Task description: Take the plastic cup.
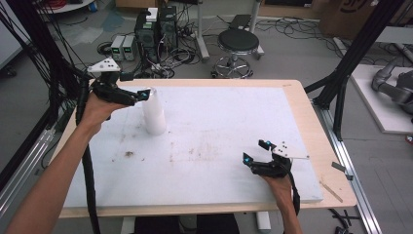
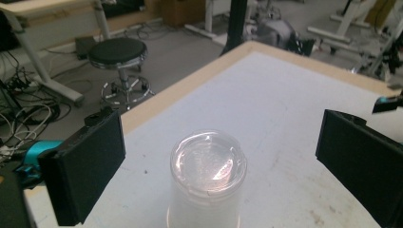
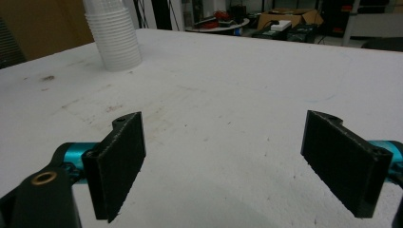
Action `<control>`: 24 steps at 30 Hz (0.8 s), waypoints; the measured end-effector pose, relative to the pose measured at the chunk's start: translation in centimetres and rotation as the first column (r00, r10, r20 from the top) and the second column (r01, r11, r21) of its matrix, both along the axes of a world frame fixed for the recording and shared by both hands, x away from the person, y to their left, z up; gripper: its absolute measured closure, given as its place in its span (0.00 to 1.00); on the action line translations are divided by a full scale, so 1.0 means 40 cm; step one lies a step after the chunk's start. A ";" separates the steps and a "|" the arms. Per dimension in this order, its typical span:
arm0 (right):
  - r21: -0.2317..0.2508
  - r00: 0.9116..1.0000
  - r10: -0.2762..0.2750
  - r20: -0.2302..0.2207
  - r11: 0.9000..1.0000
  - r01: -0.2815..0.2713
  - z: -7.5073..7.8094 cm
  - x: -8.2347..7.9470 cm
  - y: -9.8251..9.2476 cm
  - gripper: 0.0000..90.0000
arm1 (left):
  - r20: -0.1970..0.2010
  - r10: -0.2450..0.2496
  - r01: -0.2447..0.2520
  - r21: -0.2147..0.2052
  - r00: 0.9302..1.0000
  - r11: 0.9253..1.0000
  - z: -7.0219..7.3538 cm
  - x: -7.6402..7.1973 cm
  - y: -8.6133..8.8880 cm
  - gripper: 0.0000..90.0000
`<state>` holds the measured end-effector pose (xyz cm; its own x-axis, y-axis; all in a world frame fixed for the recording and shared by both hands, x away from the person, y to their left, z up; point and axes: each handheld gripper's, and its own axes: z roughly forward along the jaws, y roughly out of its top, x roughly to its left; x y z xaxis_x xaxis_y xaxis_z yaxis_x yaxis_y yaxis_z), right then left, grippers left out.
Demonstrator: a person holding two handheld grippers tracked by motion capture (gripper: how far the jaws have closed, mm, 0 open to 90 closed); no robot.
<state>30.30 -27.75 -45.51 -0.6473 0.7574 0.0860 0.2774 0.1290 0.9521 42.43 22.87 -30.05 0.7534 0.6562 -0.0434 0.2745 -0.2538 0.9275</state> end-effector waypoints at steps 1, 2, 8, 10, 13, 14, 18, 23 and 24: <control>0.003 1.000 0.001 -0.002 1.000 -0.001 0.000 0.001 -0.001 0.17 | -0.003 -0.015 0.015 0.005 1.000 1.000 0.000 0.006 -0.004 0.03; 0.003 1.000 0.001 -0.002 1.000 -0.001 0.000 0.001 -0.001 0.17 | -0.005 -0.025 0.025 0.002 1.000 1.000 -0.002 0.012 -0.007 0.03; -0.001 1.000 -0.005 0.005 1.000 0.005 0.000 0.001 -0.001 0.17 | -0.058 -0.056 0.061 0.092 0.997 0.994 -0.025 0.049 -0.022 0.03; 0.000 1.000 -0.009 0.007 1.000 0.009 0.000 -0.001 0.000 0.17 | -0.067 -0.053 0.060 0.110 0.996 0.992 -0.032 0.059 -0.026 0.03; -0.002 1.000 -0.009 0.004 1.000 0.009 0.000 0.000 0.000 0.17 | -0.089 -0.056 0.069 0.145 0.994 0.987 -0.043 0.073 -0.033 0.03; -0.001 1.000 -0.010 -0.003 1.000 0.010 0.000 0.000 0.000 0.17 | -0.095 -0.053 0.068 0.158 0.994 0.985 -0.046 0.076 -0.035 0.03; 0.001 1.000 -0.011 -0.006 1.000 0.011 0.000 0.002 -0.001 0.17 | -0.140 -0.058 0.084 0.186 0.988 0.979 -0.062 0.089 -0.043 0.03; -0.001 1.000 -0.014 -0.003 1.000 0.014 0.000 0.002 -0.001 0.17 | -0.187 -0.046 0.092 0.247 0.981 0.965 -0.080 0.097 -0.053 0.03; 0.000 1.000 -0.014 -0.005 1.000 0.014 0.000 0.002 0.000 0.17 | -0.189 -0.044 0.091 0.249 0.981 0.964 -0.082 0.099 -0.054 0.03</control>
